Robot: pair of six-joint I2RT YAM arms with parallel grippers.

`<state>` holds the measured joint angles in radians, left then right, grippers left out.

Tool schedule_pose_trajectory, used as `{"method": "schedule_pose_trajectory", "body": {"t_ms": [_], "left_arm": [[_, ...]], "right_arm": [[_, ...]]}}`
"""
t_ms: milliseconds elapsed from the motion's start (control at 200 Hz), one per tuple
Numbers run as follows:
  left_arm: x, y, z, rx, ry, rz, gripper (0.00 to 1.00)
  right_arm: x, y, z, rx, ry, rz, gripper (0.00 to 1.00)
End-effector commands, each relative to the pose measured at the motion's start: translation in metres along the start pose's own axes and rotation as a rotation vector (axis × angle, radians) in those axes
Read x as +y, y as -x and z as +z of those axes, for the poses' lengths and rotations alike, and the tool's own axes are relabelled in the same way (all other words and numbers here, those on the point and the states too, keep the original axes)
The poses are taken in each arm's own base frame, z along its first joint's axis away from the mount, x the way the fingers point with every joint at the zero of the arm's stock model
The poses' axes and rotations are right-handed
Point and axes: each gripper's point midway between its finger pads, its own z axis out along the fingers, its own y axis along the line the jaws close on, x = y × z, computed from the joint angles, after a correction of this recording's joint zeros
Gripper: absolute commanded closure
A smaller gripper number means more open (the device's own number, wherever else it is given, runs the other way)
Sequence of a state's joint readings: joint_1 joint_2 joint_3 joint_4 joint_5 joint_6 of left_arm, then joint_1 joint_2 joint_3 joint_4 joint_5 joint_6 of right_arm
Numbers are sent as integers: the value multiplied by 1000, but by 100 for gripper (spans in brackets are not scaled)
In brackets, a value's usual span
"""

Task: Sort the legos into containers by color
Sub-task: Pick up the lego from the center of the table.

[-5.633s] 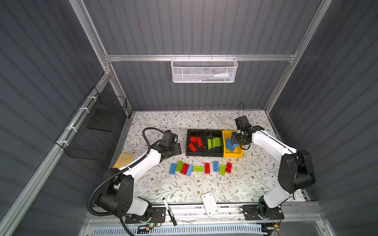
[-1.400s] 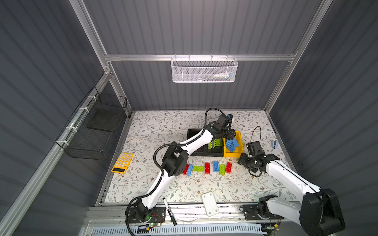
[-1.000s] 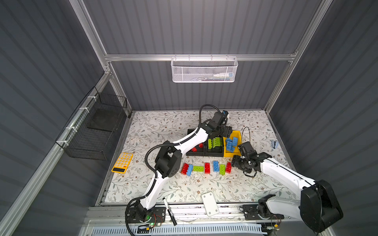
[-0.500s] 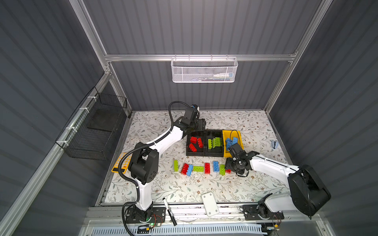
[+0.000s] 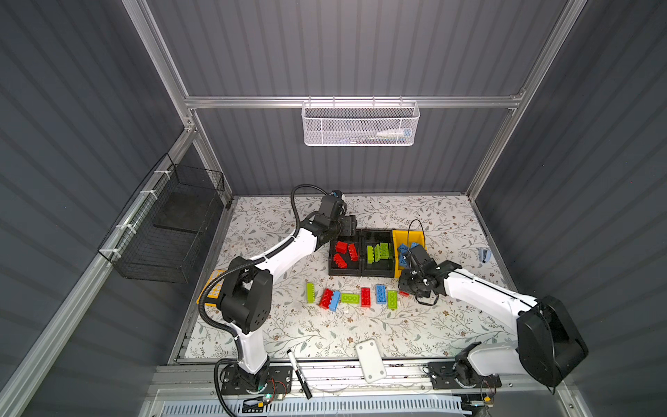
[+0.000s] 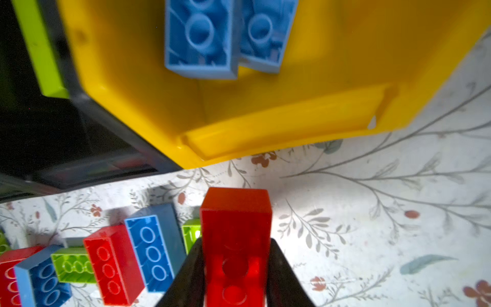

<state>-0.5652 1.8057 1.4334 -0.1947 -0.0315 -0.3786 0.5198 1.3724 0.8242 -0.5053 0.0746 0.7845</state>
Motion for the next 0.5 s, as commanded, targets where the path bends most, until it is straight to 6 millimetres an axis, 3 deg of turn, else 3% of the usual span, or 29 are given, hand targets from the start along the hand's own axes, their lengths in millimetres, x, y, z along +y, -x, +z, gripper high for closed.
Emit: {"method": "schedule_pose_trajectory", "body": {"t_ms": [0,300,495], "left_arm": [[21,-10,-12,1,40,-41,27],[68,-48,-44,17,128,-129,26],[95,-83,-58,53,191,-216,27]], "right_arm": [[15,23,-18,-65,16,-63,72],[94,73,-22,-122,191,-130,72],[152,82,-19,-113,286,-212,72]]}}
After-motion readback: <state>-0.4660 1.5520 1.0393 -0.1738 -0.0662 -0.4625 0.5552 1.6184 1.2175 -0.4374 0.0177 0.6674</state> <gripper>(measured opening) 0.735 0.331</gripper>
